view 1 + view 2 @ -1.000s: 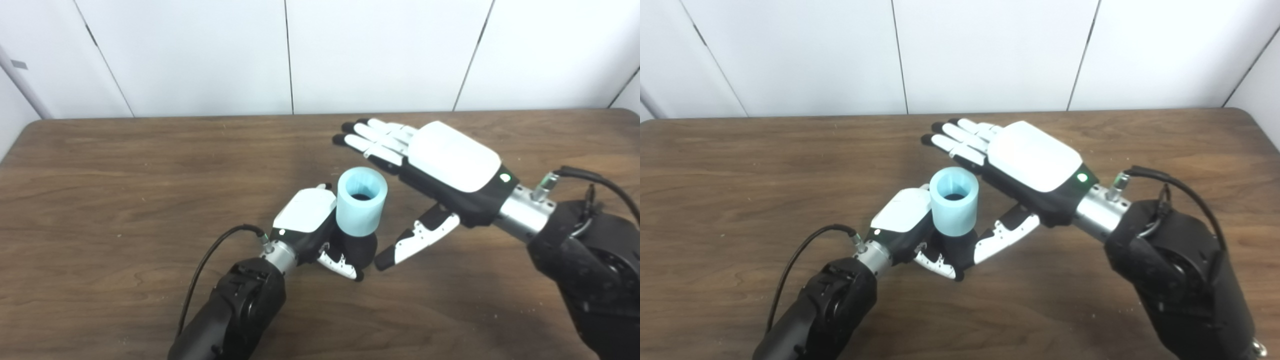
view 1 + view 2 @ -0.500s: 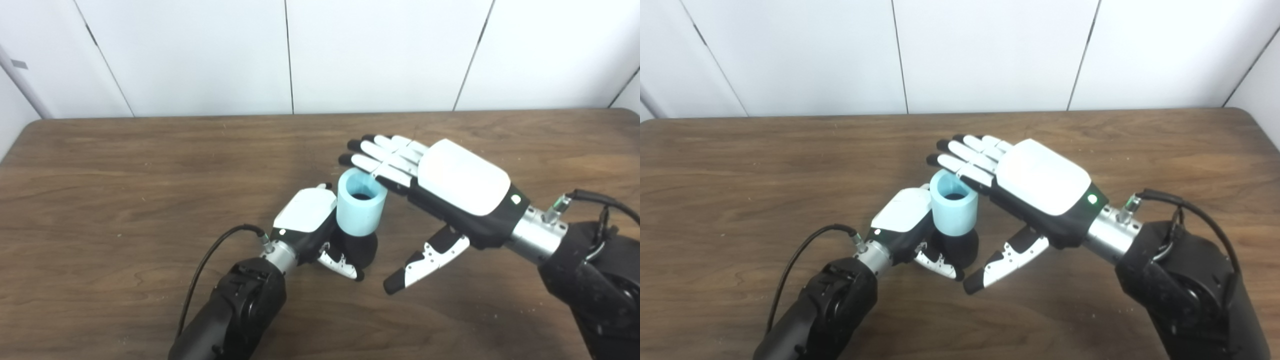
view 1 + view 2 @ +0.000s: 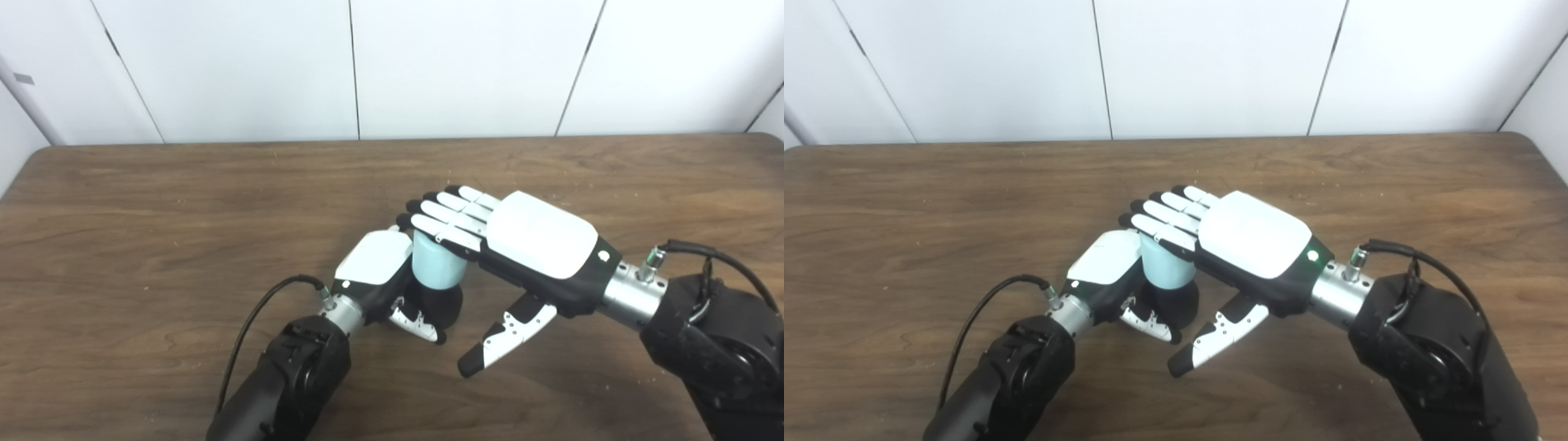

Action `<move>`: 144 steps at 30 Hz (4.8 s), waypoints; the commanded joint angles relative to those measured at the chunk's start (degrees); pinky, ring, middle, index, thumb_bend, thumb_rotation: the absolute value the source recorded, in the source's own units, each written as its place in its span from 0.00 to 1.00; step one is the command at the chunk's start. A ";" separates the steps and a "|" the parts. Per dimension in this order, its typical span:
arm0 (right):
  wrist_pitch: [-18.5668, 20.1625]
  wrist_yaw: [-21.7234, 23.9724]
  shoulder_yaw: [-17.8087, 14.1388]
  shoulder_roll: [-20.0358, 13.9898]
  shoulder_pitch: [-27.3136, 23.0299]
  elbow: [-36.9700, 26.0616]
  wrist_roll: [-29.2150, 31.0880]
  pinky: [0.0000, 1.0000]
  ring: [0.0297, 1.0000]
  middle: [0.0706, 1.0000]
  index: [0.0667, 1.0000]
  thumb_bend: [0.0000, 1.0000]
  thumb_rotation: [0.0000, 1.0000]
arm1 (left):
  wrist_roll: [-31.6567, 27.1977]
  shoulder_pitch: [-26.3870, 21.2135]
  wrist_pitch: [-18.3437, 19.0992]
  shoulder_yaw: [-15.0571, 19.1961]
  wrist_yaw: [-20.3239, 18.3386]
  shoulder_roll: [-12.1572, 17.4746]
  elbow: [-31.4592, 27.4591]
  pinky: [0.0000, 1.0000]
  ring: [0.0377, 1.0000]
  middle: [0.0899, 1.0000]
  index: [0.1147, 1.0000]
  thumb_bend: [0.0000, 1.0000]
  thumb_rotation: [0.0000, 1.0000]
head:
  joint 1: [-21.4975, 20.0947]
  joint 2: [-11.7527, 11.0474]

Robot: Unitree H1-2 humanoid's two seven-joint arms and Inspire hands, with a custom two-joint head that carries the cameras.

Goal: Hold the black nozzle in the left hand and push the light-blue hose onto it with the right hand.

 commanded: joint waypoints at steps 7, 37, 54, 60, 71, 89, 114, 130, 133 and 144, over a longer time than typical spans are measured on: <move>-1.25 -1.91 -1.58 -1.54 2.57 0.15 1.07 1.00 1.00 1.00 0.99 0.66 0.96 | 2.42 3.13 1.48 -2.85 -4.62 1.58 5.72 1.00 0.72 0.51 0.37 0.51 0.00 | 0.01 0.23; 2.09 -0.01 2.76 -1.17 3.50 4.31 1.89 1.00 1.00 1.00 1.00 0.66 1.00 | 2.43 3.61 1.58 -3.04 -4.89 1.63 4.74 1.00 0.71 0.50 0.37 0.51 0.00 | -0.48 1.19; 6.74 0.61 5.08 -4.50 3.32 4.24 5.89 1.00 0.99 0.99 0.98 0.67 1.00 | 2.63 3.29 1.86 -2.72 -5.15 2.00 4.32 1.00 0.73 0.51 0.37 0.51 0.00 | -0.39 1.79; 6.49 0.36 5.49 -4.97 3.67 4.10 4.89 1.00 0.99 0.99 0.98 0.67 1.00 | 2.56 3.34 2.08 -2.67 -5.18 2.02 4.17 1.00 0.75 0.51 0.37 0.51 0.00 | -0.35 1.91; 4.92 -0.35 7.24 -5.47 4.36 5.14 2.33 1.00 0.99 0.99 0.98 0.68 1.00 | 2.70 3.26 2.68 -2.76 -5.51 1.67 3.84 1.00 0.74 0.51 0.37 0.51 0.00 | -0.26 1.99; 4.80 -1.58 8.62 -5.04 4.88 6.38 2.24 1.00 1.00 1.00 0.99 0.69 1.00 | 2.18 3.34 2.70 -2.91 -5.13 2.04 3.98 1.00 0.73 0.51 0.37 0.51 0.00 | -0.14 2.14; 4.87 -3.67 10.69 -5.17 5.93 8.07 2.43 1.00 0.99 1.00 0.99 0.68 1.00 | 1.64 3.35 2.67 -3.08 -5.50 2.36 4.04 1.00 0.71 0.51 0.37 0.51 0.00 | -0.59 1.72; 5.47 -3.06 11.07 -5.19 5.84 7.36 1.61 1.00 0.99 1.00 0.99 0.68 1.00 | 1.67 3.21 2.71 -3.14 -5.62 2.37 4.04 1.00 0.72 0.51 0.37 0.51 0.00 | -0.46 1.87; 5.57 -2.92 11.13 -5.17 5.89 6.96 1.59 1.00 0.99 1.00 0.99 0.68 1.00 | 1.58 3.12 2.63 -3.08 -5.51 2.39 4.26 1.00 0.72 0.51 0.37 0.51 0.00 | -0.48 1.88; 5.18 -3.47 10.94 -5.37 6.01 6.43 2.29 1.00 0.99 1.00 0.99 0.68 1.00 | 1.12 2.77 2.41 -2.81 -4.89 2.47 5.07 1.00 0.74 0.51 0.37 0.51 0.00 | -0.40 1.88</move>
